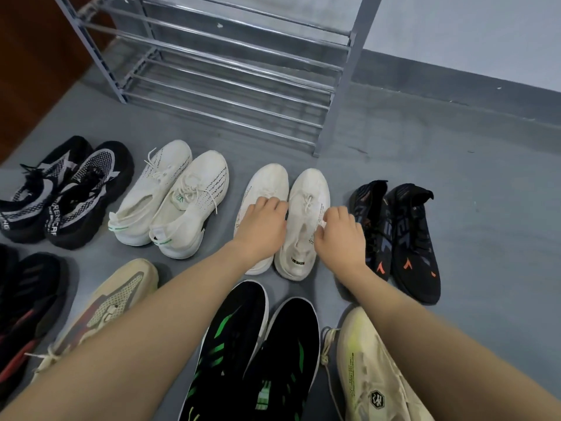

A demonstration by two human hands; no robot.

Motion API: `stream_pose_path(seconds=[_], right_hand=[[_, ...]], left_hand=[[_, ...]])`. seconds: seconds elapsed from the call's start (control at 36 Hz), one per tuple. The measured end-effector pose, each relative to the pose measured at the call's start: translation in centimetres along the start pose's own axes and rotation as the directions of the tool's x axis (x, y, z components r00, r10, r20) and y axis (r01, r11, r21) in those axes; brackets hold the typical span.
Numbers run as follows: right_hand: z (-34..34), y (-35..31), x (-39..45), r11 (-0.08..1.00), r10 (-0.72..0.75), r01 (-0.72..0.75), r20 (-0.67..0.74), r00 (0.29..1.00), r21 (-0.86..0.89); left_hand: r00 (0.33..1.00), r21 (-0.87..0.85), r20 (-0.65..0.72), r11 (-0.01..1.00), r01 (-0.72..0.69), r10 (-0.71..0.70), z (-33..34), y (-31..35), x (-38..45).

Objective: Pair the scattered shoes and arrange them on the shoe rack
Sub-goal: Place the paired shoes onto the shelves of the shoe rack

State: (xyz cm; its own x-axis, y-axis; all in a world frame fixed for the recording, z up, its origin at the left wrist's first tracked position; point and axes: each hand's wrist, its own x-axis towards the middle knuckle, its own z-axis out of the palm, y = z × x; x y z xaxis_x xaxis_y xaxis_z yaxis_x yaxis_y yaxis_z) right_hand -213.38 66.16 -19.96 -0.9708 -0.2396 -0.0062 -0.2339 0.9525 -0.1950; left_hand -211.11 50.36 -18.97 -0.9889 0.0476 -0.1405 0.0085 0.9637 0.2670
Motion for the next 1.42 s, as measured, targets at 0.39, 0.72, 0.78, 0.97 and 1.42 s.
stream_pose_path(seconds=[0.39, 0.72, 0.78, 0.97, 1.42], right_hand=[[-0.7, 9.0, 1.4, 0.97, 0.228, -0.204, 0.199, 0.953, -0.131], [1.2, 8.7, 0.0, 0.954, 0.218, -0.259, 0.242, 0.945, 0.152], [0.8, 8.6, 0.1, 0.939, 0.197, -0.235, 0.169, 0.966, 0.25], [-1.3, 8.2, 0.3, 0.906, 0.032, -0.012, -0.041, 0.999, 0.424], [-2.4, 8.6, 0.4, 0.971, -0.005, 0.076, -0.301, 0.954, 0.226]], left_hand=[[0.967, 0.055, 0.137, 0.973, -0.223, 0.214, 2.0, 8.2, 5.6], [0.931, 0.174, 0.206, 0.925, -0.338, 0.302, 5.3, 9.1, 6.5], [0.929, 0.225, 0.183, 0.906, -0.359, 0.322, 4.9, 9.0, 6.6], [0.932, 0.265, -0.034, 0.902, -0.339, 0.361, 1.3, 8.6, 7.4], [0.796, 0.351, -0.23, 0.811, -0.469, 0.56, -0.9, 6.3, 6.4]])
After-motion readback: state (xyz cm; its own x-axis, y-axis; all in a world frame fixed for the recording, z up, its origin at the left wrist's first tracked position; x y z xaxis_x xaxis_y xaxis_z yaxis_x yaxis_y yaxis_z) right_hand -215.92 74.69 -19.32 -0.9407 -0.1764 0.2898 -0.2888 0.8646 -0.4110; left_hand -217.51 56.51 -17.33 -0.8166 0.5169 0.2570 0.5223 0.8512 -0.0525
